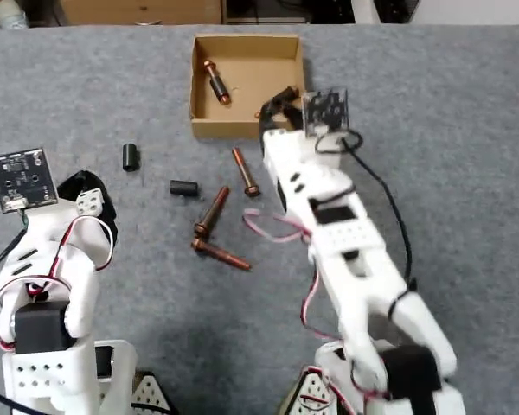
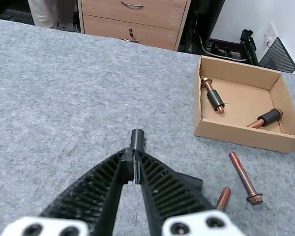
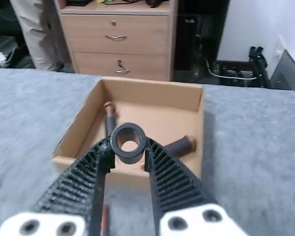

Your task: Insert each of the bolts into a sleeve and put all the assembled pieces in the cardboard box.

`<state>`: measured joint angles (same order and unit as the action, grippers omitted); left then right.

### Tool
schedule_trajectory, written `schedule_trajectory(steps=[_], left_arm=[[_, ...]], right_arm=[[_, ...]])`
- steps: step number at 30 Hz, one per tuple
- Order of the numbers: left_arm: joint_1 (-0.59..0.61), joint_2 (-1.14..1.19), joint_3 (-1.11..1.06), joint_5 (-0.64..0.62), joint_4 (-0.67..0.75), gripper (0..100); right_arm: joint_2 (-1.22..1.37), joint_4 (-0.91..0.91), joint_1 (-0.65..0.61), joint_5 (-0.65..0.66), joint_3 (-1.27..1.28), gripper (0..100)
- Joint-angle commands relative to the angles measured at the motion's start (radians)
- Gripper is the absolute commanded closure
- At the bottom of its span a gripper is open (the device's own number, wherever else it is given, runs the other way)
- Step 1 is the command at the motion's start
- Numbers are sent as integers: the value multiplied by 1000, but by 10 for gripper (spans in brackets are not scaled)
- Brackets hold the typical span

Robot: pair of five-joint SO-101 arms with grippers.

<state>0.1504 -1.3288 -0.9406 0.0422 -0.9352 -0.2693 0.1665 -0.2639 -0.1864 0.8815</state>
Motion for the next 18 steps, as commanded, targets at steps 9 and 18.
schedule_trajectory(steps=[9,18], left_arm=[[6,-2,3,6,-8,982],[11,-8,-44,6,2,982]], right_arm=[[384,29,36,8,-435,996],[708,-37,33,78,-762,993]])
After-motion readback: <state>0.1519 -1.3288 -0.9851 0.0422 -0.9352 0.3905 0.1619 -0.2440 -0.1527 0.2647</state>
